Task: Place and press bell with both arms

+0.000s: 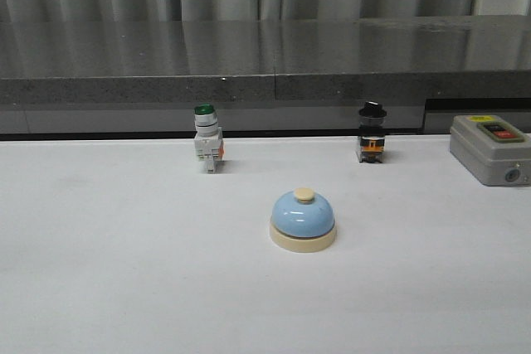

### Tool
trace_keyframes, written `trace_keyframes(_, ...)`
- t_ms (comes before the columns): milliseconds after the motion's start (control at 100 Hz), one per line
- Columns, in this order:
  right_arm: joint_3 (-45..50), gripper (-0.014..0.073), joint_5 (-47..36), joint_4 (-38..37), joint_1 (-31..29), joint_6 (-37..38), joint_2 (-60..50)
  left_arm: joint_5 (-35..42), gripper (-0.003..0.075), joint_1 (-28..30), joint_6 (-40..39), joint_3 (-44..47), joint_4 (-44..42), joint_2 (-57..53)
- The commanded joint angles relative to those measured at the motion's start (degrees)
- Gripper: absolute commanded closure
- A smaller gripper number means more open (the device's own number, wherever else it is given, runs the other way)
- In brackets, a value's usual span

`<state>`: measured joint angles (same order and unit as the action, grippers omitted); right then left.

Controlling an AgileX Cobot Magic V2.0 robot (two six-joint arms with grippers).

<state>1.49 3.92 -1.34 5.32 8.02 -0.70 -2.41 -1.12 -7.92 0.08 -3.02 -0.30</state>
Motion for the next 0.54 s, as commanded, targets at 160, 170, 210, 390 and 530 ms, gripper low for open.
trace_keyframes(160,-0.8,0.0654,-6.1,0.0,-0.5,-0.4,-0.9,4.5,0.0741,-0.4,-0.2,2.4,0.5,-1.8)
trace_keyframes(170,-0.8,0.0654,-6.1,0.0,-0.5,-0.4,-0.9,4.5,0.0741,-0.4,-0.2,2.4,0.5,-1.8)
trace_keyframes(210,-0.8,0.0654,-6.1,0.0,-0.5,-0.4,-0.9,4.5,0.0741,-0.4,-0.2,2.4,0.5,-1.8)
trace_keyframes(390,-0.8,0.0654,-6.1,0.0,-0.5,-0.4,-0.9,4.5,0.0741,-0.4,-0.2,2.4,0.5,-1.8)
trace_keyframes(530,-0.8,0.0654,-6.1,0.0,-0.5,-0.4,-0.9,4.5,0.0741,-0.4,-0.2,2.4,0.5,-1.8)
